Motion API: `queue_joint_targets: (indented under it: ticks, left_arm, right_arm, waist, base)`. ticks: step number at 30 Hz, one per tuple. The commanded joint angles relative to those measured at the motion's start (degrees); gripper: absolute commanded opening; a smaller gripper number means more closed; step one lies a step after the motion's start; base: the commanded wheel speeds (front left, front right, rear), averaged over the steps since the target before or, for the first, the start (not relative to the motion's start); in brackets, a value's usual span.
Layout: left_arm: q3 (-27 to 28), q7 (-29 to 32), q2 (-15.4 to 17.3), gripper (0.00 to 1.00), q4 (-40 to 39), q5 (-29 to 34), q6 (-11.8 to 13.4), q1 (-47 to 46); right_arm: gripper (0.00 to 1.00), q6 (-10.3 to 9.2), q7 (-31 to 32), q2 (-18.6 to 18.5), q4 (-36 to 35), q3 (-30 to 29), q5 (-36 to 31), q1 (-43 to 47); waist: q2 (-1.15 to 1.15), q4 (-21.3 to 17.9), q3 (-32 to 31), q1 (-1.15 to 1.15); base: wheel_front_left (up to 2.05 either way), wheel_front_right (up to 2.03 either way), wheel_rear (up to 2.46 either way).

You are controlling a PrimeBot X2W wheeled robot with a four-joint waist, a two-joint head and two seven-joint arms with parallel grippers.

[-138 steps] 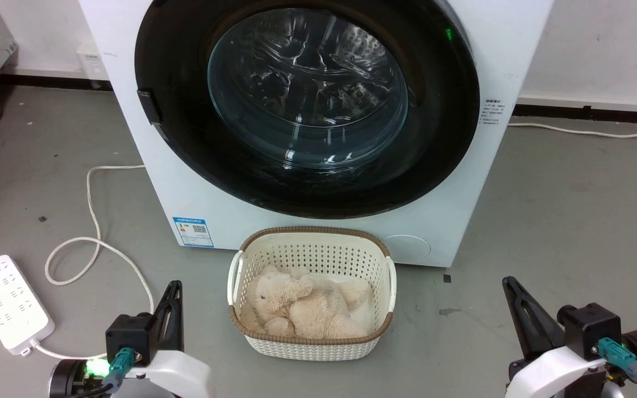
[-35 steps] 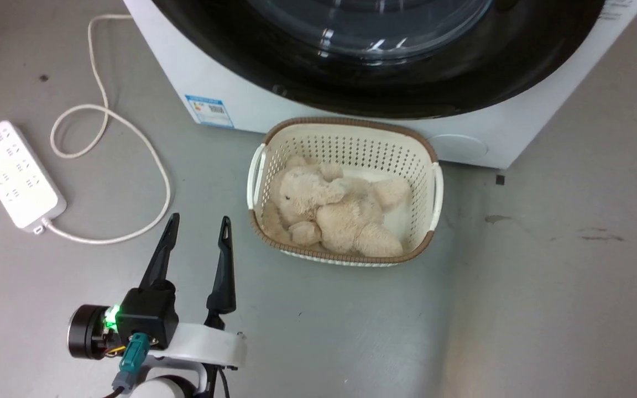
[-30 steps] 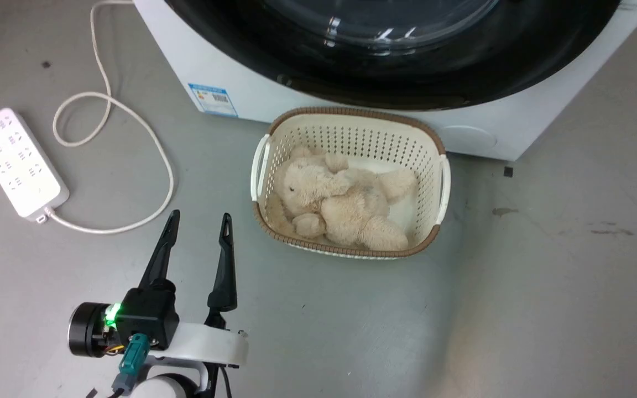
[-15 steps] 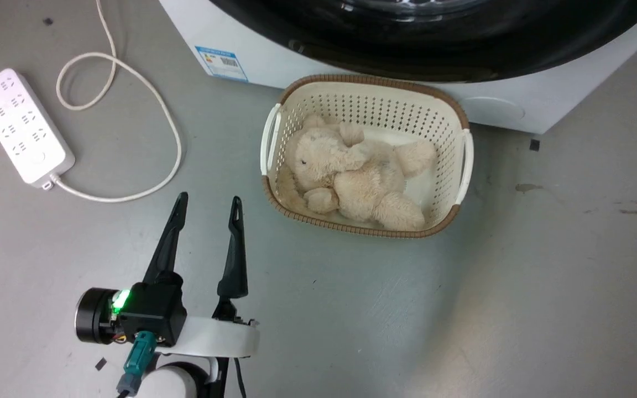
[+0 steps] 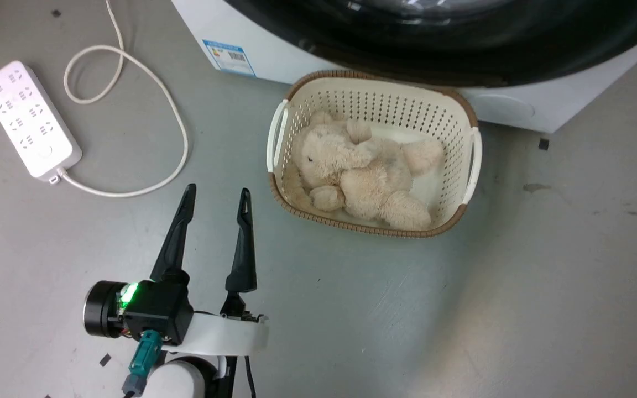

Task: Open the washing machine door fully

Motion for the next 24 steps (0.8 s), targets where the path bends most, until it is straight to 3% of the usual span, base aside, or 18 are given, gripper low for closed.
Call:
queue_joint_targets:
  ticks: [1, 7, 13, 20, 24]
  left_arm:
    - [-0.33, -0.63, 0.03, 1.00, 0.02, -0.25, 0.28, -0.80]
    - [-0.57, -1.34, 0.03, 1.00, 1.48, -1.00, -0.04, 0.13]
    - [-0.41, -2.06, 0.04, 1.00, 3.53, -1.69, -1.05, 2.71]
    - [-0.45, -2.14, 0.04, 1.00, 5.39, -2.17, -2.08, 6.52]
    - [-0.70, -2.14, 0.04, 1.00, 6.65, -2.28, -2.95, 8.63]
  right_arm:
    - [0.00, 0.09, 1.48, 0.66, 1.15, -0.34, 1.51, -0.23]
    - [0.00, 0.08, 6.00, 2.75, 0.63, -1.31, 4.57, 5.43]
    - [0.00, 0.08, 10.89, 7.12, -2.59, -2.35, 8.05, 14.25]
    - [0.00, 0.08, 15.33, 13.70, -11.17, -1.27, 8.64, 26.88]
    - [0.00, 0.08, 18.20, 15.31, -16.34, 0.67, 9.73, 33.30]
  waist:
    - [0.00, -0.19, -0.68, 0.00]
    - [0.00, -0.91, -4.99, 0.00]
    - [0.00, -1.69, -11.15, 0.00]
    - [0.00, -2.42, -17.85, 0.00]
    - [0.00, -2.33, -20.48, 0.00]
  base:
    - [0.00, 0.00, 0.00]
    - [0.00, 0.00, 0.00]
    - [0.00, 0.00, 0.00]
    - [0.00, 0.00, 0.00]
    - [0.00, 0.00, 0.00]
